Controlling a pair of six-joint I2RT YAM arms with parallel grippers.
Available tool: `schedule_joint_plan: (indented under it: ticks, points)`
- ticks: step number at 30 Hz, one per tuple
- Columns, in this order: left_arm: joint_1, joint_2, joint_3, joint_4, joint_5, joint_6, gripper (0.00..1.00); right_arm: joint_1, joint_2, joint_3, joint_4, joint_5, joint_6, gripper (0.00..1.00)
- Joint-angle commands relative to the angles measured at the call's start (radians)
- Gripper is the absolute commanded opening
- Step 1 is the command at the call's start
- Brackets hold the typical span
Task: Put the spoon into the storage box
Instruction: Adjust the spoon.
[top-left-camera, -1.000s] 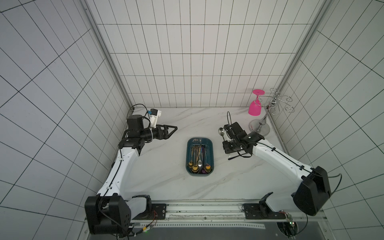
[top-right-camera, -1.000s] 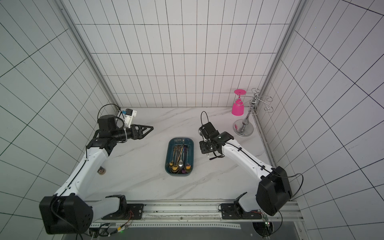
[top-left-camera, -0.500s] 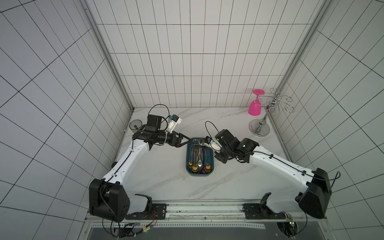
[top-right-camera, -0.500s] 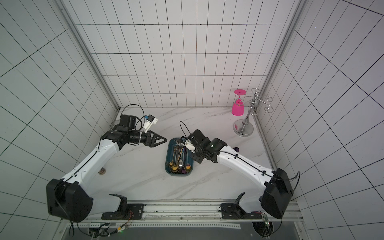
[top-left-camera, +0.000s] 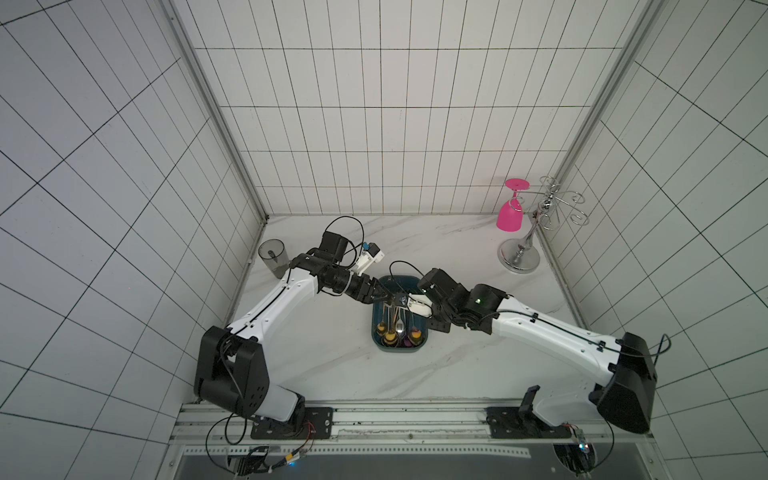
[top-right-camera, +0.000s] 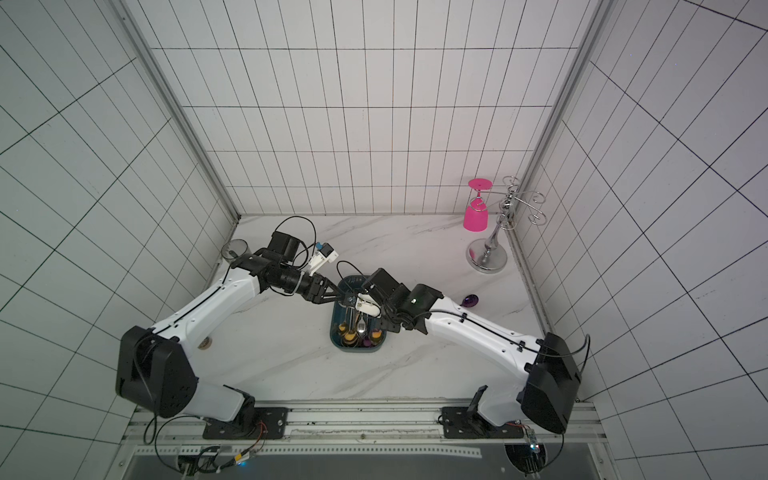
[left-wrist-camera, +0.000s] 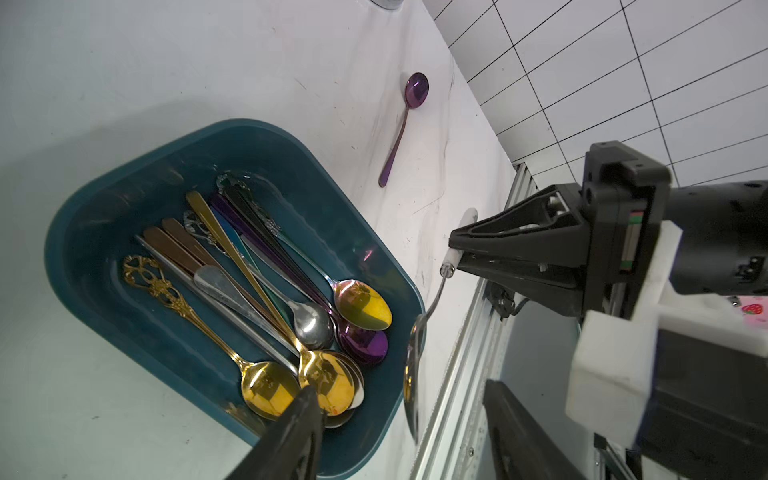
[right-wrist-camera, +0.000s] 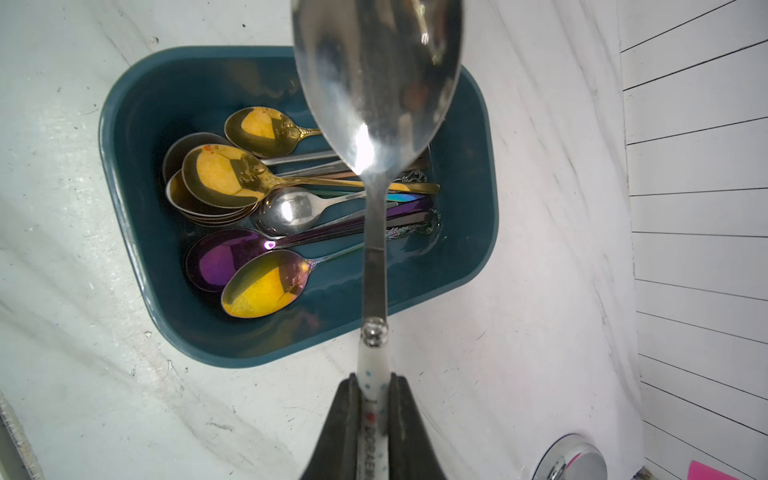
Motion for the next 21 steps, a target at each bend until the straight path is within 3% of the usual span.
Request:
schedule_joint_plan:
  ticks: [1,5,13,17,21]
  points:
    - [-0.018,-0.005,0.007,-0.003,-0.001,0.018,0.54,0.013,-0.026,0.057,0.022,0.011,-0.016,0.00]
    - [-0.030,-0.004,-0.004,0.004,0.003,0.019,0.41,0.014,-0.027,0.053,0.039,0.018,-0.021,0.00]
    - [-0.041,-0.012,-0.012,0.010,0.011,0.015,0.01,0.018,-0.032,0.052,0.061,0.039,-0.012,0.00]
    - [-0.041,-0.034,-0.020,0.018,0.002,0.012,0.00,0.019,-0.039,0.059,0.060,0.059,0.007,0.02]
    - [-0.029,-0.072,-0.057,0.103,0.012,-0.061,0.00,0.019,-0.069,0.048,0.088,0.067,0.054,0.22]
